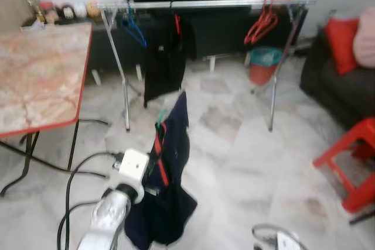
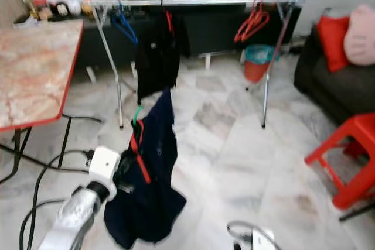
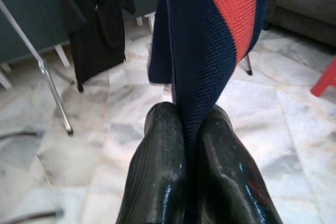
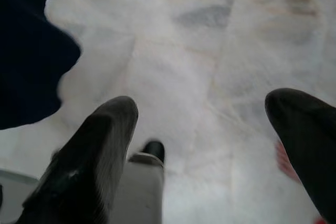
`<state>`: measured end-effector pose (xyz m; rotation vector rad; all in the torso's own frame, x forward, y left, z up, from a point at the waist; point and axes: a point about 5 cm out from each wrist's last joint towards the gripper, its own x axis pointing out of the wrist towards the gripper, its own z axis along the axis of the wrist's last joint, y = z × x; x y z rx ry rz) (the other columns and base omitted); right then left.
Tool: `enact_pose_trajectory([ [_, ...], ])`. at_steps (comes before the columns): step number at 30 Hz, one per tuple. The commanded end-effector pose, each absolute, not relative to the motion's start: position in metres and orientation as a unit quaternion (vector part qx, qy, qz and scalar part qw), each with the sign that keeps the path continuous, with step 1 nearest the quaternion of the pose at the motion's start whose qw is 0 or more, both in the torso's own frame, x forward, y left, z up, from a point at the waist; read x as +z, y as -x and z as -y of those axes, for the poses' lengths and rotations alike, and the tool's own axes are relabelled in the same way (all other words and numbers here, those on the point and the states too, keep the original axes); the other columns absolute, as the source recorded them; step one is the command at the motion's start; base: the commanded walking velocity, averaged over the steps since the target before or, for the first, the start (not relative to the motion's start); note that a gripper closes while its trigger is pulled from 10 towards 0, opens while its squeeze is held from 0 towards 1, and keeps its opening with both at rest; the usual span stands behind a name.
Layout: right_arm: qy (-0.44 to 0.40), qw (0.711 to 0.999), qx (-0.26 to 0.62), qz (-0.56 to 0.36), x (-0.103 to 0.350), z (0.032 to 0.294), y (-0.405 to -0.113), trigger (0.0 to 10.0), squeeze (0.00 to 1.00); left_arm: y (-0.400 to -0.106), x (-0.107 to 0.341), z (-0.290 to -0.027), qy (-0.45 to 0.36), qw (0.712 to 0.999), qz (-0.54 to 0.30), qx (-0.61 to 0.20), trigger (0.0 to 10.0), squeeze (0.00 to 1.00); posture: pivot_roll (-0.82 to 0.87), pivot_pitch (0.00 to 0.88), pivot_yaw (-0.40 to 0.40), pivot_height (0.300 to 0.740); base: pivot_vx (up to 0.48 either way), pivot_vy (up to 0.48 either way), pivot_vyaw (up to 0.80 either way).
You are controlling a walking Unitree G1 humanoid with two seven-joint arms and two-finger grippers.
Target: Hang hanger
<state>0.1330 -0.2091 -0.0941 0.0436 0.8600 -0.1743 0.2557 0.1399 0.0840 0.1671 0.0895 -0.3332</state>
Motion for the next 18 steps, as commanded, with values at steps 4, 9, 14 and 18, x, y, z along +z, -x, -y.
enact_pose_trajectory([
  [4,0.016,0.912,-0.080,-0.401,-0.091,0.209,-0.138,10.0,0.00,-0.257,0.091,-0.141,-0.089,0.982,-0.029,-0.162,10.0,0.00,0.13,0.000,-0.022,0.740,0.000,0.000,0.00],
  [9,0.083,0.963,-0.064,-0.248,-0.039,0.227,-0.221,10.0,0.00,-0.258,0.090,-0.136,-0.088,0.981,-0.029,-0.171,10.0,0.00,0.11,0.000,-0.019,0.740,0.000,0.000,0.00],
  [14,0.194,0.967,0.027,-0.162,-0.009,0.217,-0.251,10.0,0.00,-0.260,0.096,-0.132,-0.084,0.979,-0.021,-0.184,10.0,0.00,0.12,0.000,-0.022,0.740,0.000,0.000,0.00],
  [18,0.223,0.963,0.093,-0.119,0.006,0.201,-0.266,10.0,0.00,-0.260,0.098,-0.128,-0.082,0.977,-0.017,-0.195,10.0,0.00,0.12,0.000,-0.028,0.740,0.000,0.000,0.00],
])
